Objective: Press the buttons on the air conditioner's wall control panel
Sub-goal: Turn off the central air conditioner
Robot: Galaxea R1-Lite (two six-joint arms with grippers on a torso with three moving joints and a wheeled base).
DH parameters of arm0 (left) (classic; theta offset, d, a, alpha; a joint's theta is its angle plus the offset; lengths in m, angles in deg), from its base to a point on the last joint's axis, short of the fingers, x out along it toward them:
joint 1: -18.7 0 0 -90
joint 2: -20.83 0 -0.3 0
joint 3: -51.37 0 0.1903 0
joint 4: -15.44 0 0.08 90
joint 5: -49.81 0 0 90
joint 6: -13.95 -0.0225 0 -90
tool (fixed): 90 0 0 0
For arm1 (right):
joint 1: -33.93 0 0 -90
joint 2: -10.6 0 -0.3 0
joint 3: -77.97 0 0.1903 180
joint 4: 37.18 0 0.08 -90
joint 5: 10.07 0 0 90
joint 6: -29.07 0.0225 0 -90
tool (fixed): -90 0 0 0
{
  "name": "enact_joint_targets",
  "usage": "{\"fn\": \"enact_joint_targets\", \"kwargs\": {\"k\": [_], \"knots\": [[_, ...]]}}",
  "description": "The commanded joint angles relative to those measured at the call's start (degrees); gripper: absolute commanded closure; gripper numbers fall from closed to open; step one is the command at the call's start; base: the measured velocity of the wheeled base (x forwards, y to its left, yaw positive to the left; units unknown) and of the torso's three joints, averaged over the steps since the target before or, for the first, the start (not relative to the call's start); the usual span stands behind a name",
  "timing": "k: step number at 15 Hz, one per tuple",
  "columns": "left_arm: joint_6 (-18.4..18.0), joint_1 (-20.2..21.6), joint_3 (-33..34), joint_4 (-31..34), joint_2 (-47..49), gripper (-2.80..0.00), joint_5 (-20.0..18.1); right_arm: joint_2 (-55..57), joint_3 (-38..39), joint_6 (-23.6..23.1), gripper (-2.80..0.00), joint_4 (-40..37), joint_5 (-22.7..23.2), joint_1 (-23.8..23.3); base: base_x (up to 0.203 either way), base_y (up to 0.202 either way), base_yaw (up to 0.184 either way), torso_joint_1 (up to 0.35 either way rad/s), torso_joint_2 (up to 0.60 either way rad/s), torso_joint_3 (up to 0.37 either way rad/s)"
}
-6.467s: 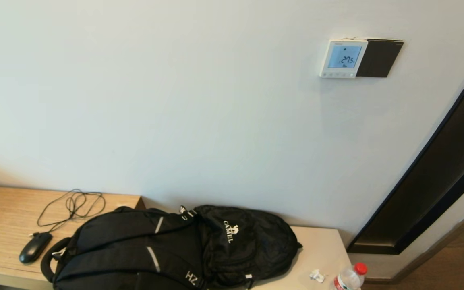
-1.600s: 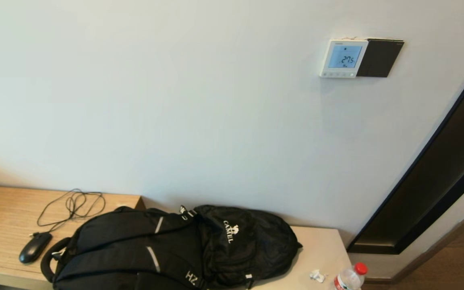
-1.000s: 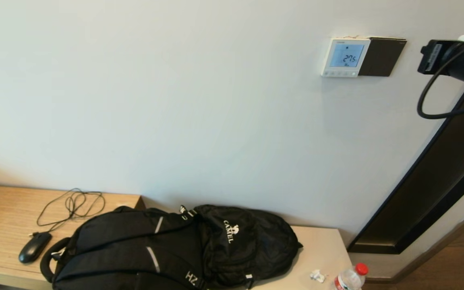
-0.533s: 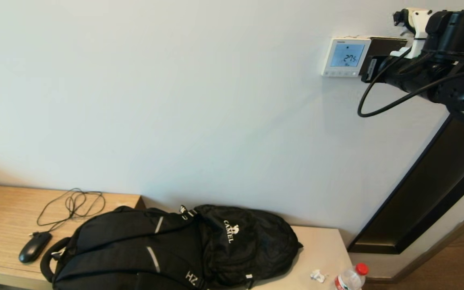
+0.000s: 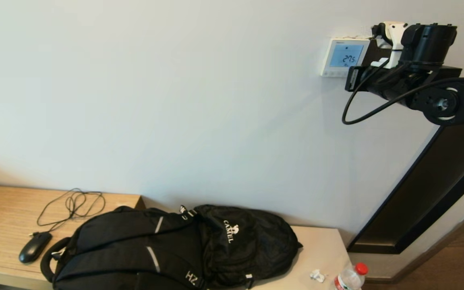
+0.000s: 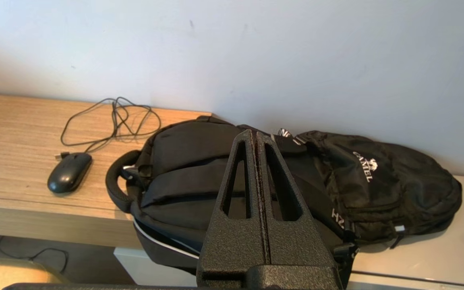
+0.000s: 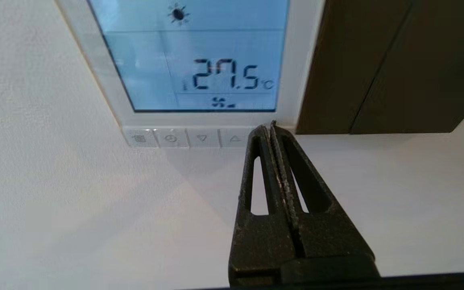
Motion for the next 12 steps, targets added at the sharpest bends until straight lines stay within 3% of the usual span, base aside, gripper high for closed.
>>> {"fn": "enact_joint_targets", "kwargs": {"k": [1,12], "knots": [[0.0,0.1,0.0,0.0,0.0,0.0,0.0,-0.2,0.9,0.0,0.0,0.2,0.0,0.2,0.0,0.0,0.0,0.0,0.0,0.0],[0.0,0.1,0.0,0.0,0.0,0.0,0.0,-0.9,2.0,0.0,0.0,0.9,-0.1,-0.3,0.0,0.0,0.0,0.0,0.0,0.0]]}}
